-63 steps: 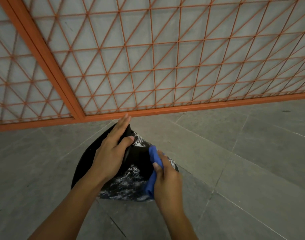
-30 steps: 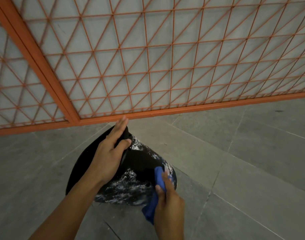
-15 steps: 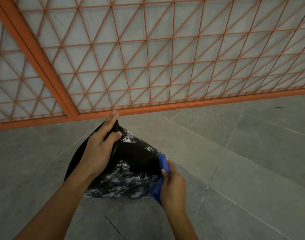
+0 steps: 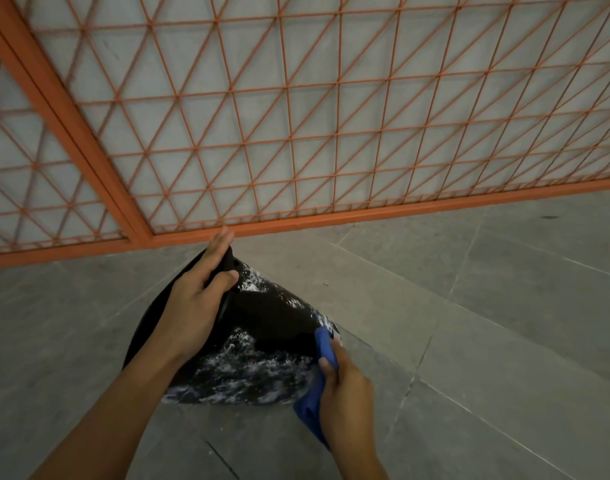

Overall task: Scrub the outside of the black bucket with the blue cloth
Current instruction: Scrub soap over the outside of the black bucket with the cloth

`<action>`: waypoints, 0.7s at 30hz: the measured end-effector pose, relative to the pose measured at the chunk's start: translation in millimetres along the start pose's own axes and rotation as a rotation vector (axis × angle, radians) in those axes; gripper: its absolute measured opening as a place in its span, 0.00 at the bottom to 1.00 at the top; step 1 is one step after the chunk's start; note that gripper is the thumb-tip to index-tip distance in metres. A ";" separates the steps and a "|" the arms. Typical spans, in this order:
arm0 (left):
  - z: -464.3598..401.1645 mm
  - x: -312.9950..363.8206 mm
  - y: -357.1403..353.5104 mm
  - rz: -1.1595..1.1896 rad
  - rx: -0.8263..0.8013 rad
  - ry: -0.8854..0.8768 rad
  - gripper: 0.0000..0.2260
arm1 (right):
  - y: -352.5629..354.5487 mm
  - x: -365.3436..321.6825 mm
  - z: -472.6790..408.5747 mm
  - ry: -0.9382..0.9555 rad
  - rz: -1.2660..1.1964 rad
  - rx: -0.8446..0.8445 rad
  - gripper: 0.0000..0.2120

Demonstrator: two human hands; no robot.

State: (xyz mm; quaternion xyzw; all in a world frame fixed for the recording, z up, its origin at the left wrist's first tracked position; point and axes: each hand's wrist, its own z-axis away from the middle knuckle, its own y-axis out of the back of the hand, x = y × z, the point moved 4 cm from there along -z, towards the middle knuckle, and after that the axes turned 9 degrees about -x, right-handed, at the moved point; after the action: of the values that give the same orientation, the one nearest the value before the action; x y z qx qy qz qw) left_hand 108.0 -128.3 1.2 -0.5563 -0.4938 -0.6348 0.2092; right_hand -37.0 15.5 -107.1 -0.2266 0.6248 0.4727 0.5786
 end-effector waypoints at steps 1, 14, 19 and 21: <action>0.3 -0.9 0.6 -0.006 0.009 0.001 0.24 | 0.6 2.7 -9.0 -0.040 -0.015 -0.025 0.17; 4.0 -4.9 6.2 0.043 0.004 -0.014 0.24 | 15.0 19.7 -28.9 -0.174 0.067 -0.011 0.15; 3.5 -6.6 7.9 0.064 -0.038 -0.032 0.25 | 2.4 11.3 -10.7 -0.061 0.075 -0.037 0.17; 3.6 -9.9 7.4 0.070 -0.009 -0.026 0.25 | 5.1 9.3 -21.2 -0.118 0.087 -0.060 0.17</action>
State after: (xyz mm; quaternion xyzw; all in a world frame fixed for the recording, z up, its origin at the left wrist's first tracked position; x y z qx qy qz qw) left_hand 118.7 -131.2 -5.3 -0.5825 -0.4737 -0.6220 0.2223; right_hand -54.1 2.2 -116.6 -0.1881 0.5846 0.5284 0.5862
